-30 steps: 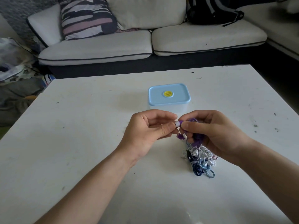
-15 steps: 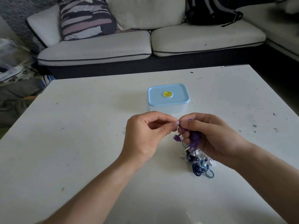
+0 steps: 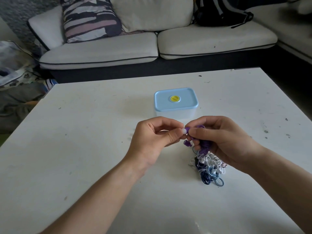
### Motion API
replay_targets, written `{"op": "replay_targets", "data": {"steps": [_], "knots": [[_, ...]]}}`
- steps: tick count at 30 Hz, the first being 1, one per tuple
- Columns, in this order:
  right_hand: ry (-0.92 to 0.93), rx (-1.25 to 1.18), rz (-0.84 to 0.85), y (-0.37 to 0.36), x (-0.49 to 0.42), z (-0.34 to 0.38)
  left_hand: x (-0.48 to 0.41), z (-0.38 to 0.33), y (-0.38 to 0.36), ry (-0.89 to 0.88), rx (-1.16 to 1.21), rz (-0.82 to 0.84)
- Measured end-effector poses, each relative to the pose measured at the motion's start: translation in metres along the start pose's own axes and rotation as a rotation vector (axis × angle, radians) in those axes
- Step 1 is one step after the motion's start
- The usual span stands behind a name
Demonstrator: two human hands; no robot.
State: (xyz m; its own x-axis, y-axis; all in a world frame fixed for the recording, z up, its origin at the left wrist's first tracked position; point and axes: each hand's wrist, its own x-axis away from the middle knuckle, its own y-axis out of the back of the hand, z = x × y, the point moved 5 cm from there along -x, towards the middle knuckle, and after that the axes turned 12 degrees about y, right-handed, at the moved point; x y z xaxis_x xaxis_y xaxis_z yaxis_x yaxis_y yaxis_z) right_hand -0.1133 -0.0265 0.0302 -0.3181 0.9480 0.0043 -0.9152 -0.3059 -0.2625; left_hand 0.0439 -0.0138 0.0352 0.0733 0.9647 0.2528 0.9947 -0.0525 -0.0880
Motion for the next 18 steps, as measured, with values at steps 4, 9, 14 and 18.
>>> {"op": "replay_targets", "data": {"steps": [4, 9, 14, 18], "knots": [[0.002, 0.077, 0.046, -0.001, 0.002, 0.002, -0.003, 0.004, 0.001, 0.083, 0.062, 0.059], [-0.041, -0.099, 0.066, -0.003, 0.000, -0.003, -0.005, 0.009, 0.006, 0.106, -0.048, 0.020], [-0.077, -0.255, 0.008, -0.003, -0.003, -0.007, 0.000, 0.024, -0.004, 0.311, -0.003, 0.185], [-0.108, -0.328, -0.063, 0.001, -0.003, -0.010, -0.001, 0.026, -0.005, 0.310, 0.083, 0.180]]}}
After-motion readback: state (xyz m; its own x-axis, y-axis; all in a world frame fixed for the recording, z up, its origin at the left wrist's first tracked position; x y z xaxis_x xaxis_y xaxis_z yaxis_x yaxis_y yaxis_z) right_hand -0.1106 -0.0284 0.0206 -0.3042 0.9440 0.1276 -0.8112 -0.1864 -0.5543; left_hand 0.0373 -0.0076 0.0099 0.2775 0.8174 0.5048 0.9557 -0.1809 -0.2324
